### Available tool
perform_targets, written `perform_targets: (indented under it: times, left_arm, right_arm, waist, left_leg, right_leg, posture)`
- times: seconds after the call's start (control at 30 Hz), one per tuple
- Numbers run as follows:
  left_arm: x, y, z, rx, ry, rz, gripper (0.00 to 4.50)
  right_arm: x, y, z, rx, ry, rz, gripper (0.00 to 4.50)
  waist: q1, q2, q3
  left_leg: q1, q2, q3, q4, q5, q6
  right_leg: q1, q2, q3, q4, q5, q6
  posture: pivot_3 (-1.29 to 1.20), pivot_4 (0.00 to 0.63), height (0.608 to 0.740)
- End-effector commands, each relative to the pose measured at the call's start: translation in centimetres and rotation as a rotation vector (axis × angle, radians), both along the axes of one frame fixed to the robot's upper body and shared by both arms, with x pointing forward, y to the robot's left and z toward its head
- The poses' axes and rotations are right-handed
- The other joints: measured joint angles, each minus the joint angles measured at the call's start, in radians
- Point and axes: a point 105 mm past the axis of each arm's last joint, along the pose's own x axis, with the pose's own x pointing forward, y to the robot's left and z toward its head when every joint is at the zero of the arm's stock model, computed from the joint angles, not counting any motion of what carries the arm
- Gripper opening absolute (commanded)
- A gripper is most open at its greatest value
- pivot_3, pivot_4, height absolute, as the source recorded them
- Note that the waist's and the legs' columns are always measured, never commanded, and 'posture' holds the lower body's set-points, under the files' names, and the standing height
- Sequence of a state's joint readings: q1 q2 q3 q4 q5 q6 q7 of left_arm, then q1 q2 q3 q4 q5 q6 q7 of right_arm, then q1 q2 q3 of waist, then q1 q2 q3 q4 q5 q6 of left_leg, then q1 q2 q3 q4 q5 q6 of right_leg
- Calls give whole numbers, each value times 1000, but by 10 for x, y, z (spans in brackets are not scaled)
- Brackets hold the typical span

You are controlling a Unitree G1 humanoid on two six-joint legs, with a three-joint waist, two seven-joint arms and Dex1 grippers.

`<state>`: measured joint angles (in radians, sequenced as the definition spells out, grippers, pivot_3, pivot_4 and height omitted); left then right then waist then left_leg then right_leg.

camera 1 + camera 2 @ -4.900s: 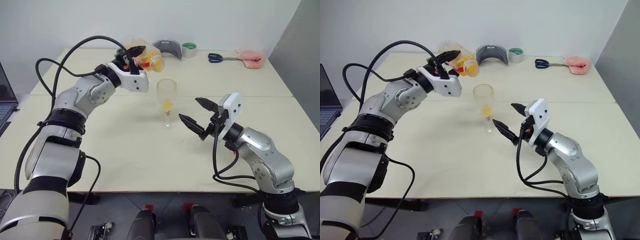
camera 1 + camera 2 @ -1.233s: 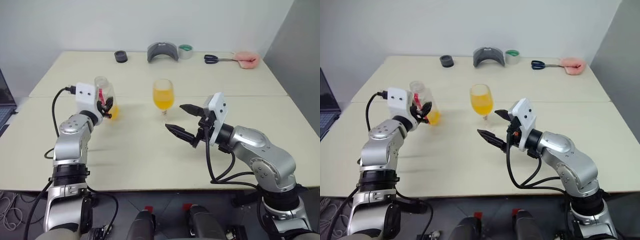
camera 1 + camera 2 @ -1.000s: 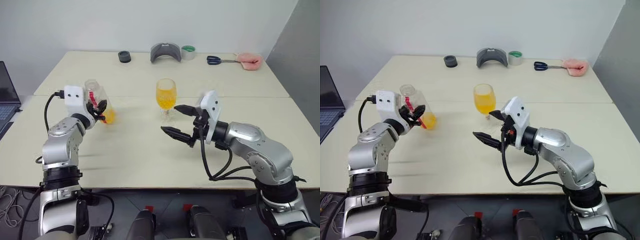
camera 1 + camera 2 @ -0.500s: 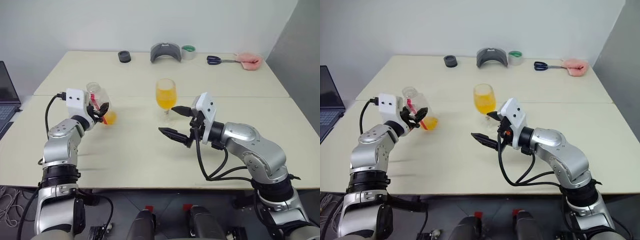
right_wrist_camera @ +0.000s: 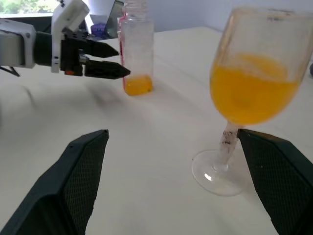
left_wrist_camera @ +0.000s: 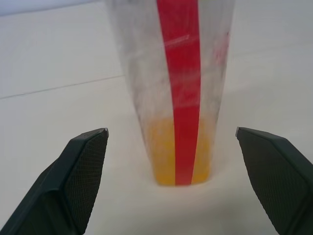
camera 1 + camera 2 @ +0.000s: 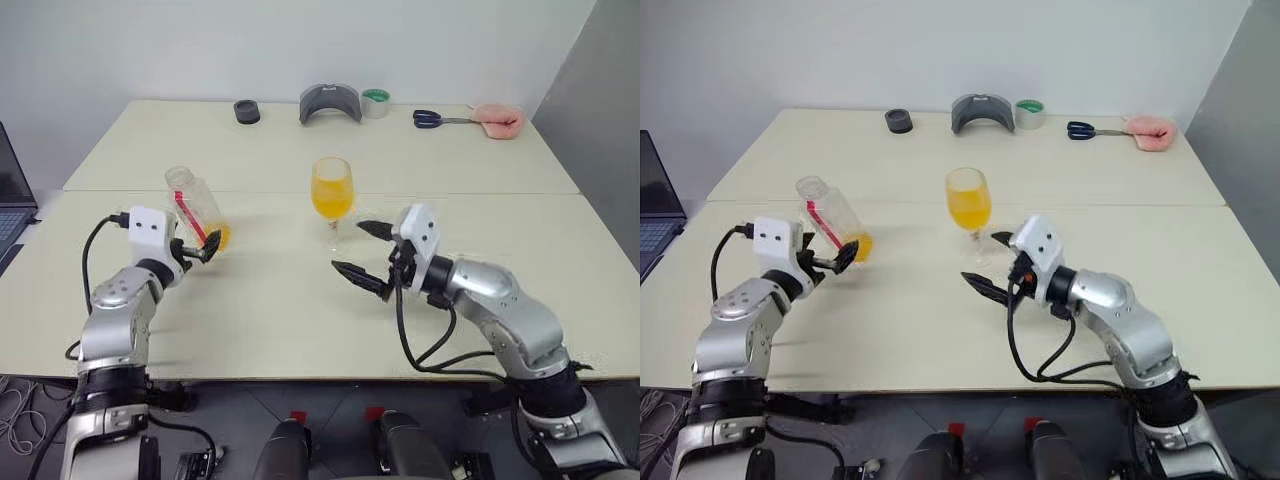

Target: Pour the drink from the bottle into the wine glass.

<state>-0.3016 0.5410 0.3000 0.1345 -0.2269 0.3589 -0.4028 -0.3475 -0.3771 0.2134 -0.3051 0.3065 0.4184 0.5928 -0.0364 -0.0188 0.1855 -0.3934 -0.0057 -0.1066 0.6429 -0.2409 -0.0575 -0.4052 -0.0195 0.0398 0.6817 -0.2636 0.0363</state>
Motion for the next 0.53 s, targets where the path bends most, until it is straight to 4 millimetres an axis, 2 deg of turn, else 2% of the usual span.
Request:
perform_targets:
  times: [0.03,0.13,0.3,0.4,0.53]
  left_arm:
    - [-13,-3,17,14,-100,1,4484]
    - [-23,-7,11,3,-104,17,4484]
    - [-33,-17,3,-5,-124,25,4484]
    - [-38,-20,0,-12,-150,50,4484]
    - [-41,-19,0,-20,-175,77,4484]
  right_arm:
    - [10,-24,-5,53,-79,-144,4500]
    - [16,-49,-27,70,-86,-303,4500]
    - [18,-77,-53,131,-6,-461,4500]
    - [28,-100,-54,221,7,-626,4500]
    - [34,-104,-49,257,-6,-676,4500]
  waist:
    - [2,0,0]
    - [5,0,0]
    - [5,0,0]
    - [4,0,0]
    - [4,0,0]
  left_leg:
    - [0,0,0,0,0,0]
    - [0,0,0,0,0,0]
    - [1,0,1,1,0,0]
    - [1,1,1,1,0,0]
    - [2,1,2,1,1,1]
  right_leg:
    - [0,0,0,0,0,0]
    - [0,0,0,0,0,0]
    - [1,0,1,0,1,1]
    - [1,1,1,0,2,3]
    - [1,2,2,0,3,3]
  posture:
    - [0,150,740]
    - [0,150,740]
    - [0,150,740]
    - [0,150,740]
    - [0,150,740]
